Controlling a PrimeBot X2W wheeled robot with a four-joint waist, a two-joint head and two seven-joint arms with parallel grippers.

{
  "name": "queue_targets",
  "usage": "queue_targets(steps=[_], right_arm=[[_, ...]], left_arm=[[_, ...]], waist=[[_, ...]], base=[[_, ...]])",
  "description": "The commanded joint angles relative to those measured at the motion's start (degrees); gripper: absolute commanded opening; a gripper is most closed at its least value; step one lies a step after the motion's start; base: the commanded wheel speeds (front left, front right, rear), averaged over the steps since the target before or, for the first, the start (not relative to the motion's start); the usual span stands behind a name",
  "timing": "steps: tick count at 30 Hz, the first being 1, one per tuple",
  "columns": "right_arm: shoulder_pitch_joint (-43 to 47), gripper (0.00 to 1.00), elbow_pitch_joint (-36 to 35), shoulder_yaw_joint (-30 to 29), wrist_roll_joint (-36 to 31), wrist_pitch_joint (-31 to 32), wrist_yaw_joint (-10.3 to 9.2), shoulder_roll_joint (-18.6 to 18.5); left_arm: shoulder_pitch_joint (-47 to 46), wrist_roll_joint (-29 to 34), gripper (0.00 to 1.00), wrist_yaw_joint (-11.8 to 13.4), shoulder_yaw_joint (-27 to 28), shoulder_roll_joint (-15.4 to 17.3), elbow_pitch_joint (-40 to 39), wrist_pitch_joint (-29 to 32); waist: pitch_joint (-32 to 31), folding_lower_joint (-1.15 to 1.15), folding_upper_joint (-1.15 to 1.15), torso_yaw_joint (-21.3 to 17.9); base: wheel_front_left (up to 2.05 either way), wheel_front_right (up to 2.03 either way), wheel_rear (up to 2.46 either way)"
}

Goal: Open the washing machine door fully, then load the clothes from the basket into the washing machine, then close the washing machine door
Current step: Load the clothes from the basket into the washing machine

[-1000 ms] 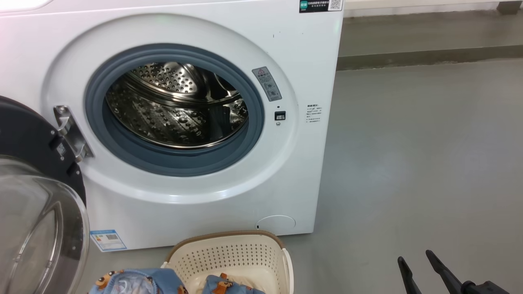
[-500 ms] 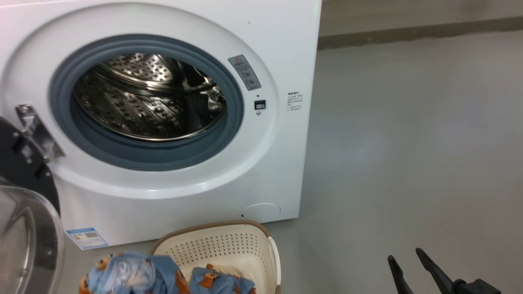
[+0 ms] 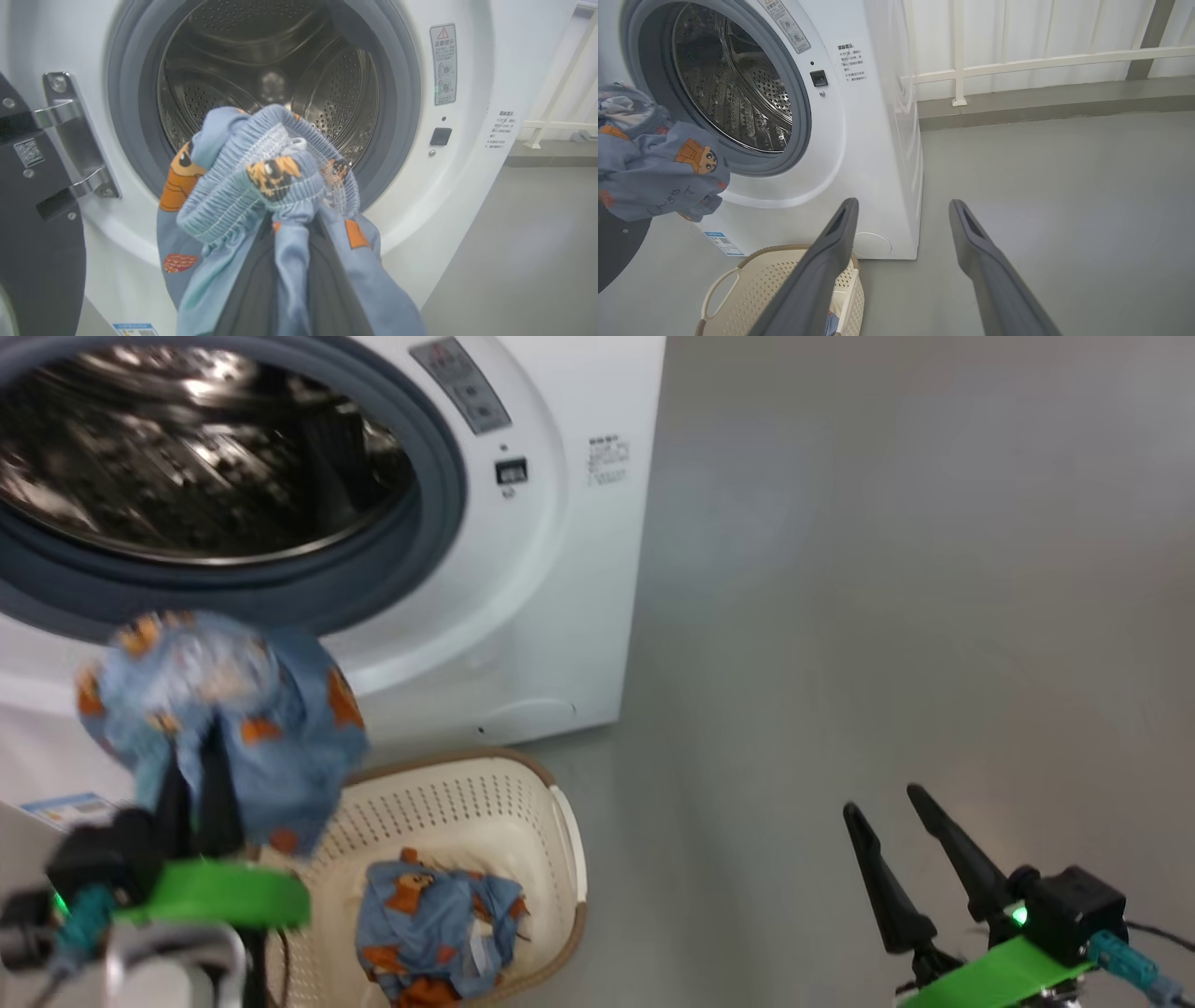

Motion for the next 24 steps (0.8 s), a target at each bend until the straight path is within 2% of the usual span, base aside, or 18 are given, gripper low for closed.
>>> queue_targets(steps=[1, 7, 14, 19, 24], right_arm=[[-2.3, 1.0, -1.5, 1.7, 1.1, -0.7, 0.09, -0.6], [-5.6, 1.0, -1.5, 3.6, 3.0, -0.7, 0.09, -0.8], [-7.3, 1.0, -1.0, 6.5, 4.7, -0.7, 0.09, -1.3], [-7.7, 1.0, -1.1, 7.5, 5.6, -0.7, 0.09, -2.2], [-7.6, 1.0, -1.1, 8.7, 5.9, -0.7, 0.09, -3.3]], left_arm=[[-4.7, 0.9, 0.0, 0.7, 2.6, 1.9, -1.0, 0.4], [-15.6, 3.5, 0.0, 1.9, 3.7, 6.3, 2.5, 3.0], [-27.4, 5.4, 0.0, 2.1, 4.9, 11.3, 9.3, 4.8], [-36.3, 5.9, 0.0, 2.1, 4.7, 12.9, 14.4, 4.9], [-43.5, 5.5, 0.0, 2.1, 4.8, 13.0, 19.9, 2.9]], waist=[[7.8, 0.0, 0.0, -4.1], [14.4, 0.0, 0.0, -5.8], [19.1, 0.0, 0.0, -7.8], [22.3, 0.0, 0.0, -8.0], [23.7, 0.0, 0.0, -7.8]], base=[[0.0, 0.0, 0.0], [0.0, 0.0, 0.0], [0.0, 0.0, 0.0], [0.0, 0.0, 0.0], [0.0, 0.0, 0.0]])
